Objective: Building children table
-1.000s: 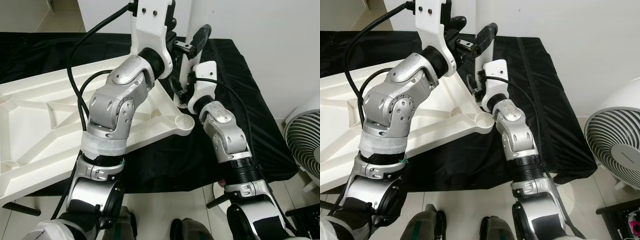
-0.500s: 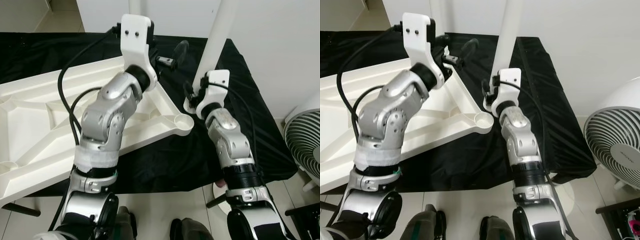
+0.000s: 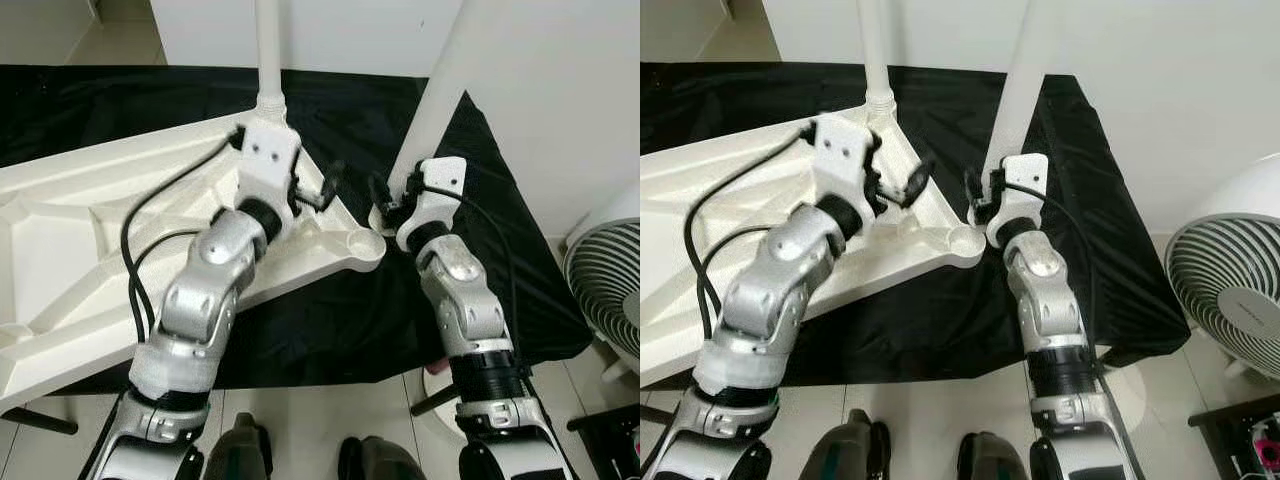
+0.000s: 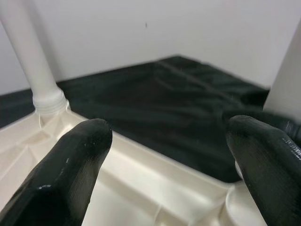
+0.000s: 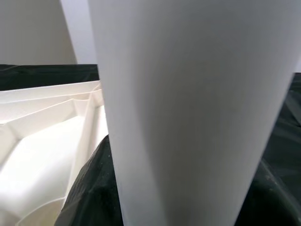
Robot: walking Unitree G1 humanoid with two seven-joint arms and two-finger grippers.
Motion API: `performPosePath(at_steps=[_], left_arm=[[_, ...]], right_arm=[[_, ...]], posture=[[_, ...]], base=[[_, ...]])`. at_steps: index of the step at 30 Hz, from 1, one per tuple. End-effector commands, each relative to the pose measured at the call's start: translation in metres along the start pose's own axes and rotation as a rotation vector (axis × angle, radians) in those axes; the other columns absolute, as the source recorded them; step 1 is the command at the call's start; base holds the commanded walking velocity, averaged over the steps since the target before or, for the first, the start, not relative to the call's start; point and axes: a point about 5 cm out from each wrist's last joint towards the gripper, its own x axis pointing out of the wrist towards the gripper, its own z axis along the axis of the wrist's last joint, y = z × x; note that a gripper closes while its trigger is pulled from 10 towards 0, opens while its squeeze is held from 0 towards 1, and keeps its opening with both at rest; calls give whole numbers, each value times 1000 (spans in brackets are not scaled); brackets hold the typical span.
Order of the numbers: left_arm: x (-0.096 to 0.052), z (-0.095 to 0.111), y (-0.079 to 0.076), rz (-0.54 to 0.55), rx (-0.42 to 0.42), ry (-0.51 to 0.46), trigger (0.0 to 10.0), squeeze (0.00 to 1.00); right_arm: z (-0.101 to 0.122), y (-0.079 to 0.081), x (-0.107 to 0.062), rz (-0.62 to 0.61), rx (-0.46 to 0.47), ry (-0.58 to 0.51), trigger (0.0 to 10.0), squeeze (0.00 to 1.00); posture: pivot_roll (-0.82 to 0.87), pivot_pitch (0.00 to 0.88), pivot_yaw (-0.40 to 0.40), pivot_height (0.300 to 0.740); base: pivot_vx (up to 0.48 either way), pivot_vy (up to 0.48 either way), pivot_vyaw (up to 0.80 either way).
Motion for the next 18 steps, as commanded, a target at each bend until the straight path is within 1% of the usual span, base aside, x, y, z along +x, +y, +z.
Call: performPosePath(at_steps=[1,2,3,5,7,10,13,14,18], left_arm=[[-2,-2,-3,-22,5,-10,10000,0],[-2,-2,-3,-22,5,-10,10000,0],[-5,-9,-6,-44,41,8,10000,0],[-9,-16,-9,-80,86,27,10000,0],[-10,-17,-9,-91,102,32,10000,0],[-17,-27,-11,-134,147,82,10000,0],[-19,-30,-12,-147,166,92,10000,0],[-22,-32,-13,-163,186,97,10000,0],[-27,-34,-14,-188,187,110,10000,0]], right_arm=[[6,3,0,22,-1,-40,10000,0],[6,3,0,22,-1,-40,10000,0],[6,7,-1,51,1,-54,10000,0],[6,9,-1,73,0,-63,10000,0],[6,10,-1,79,0,-64,10000,0],[0,13,-4,124,-42,-61,10000,0],[-4,13,-5,134,-54,-55,10000,0],[-8,13,-6,143,-64,-48,10000,0],[-15,13,-9,160,-81,-33,10000,0]], posture=[[34,39,-36,740],[34,39,-36,740],[38,36,-42,740],[40,34,-44,740],[40,34,-44,740],[42,37,-47,740],[43,39,-47,740],[47,45,-49,740],[47,47,-48,740]], base=[[0,0,0],[0,0,0],[0,0,0],[0,0,0],[0,0,0],[0,0,0],[0,0,0],[0,0,0],[0,0,0]])
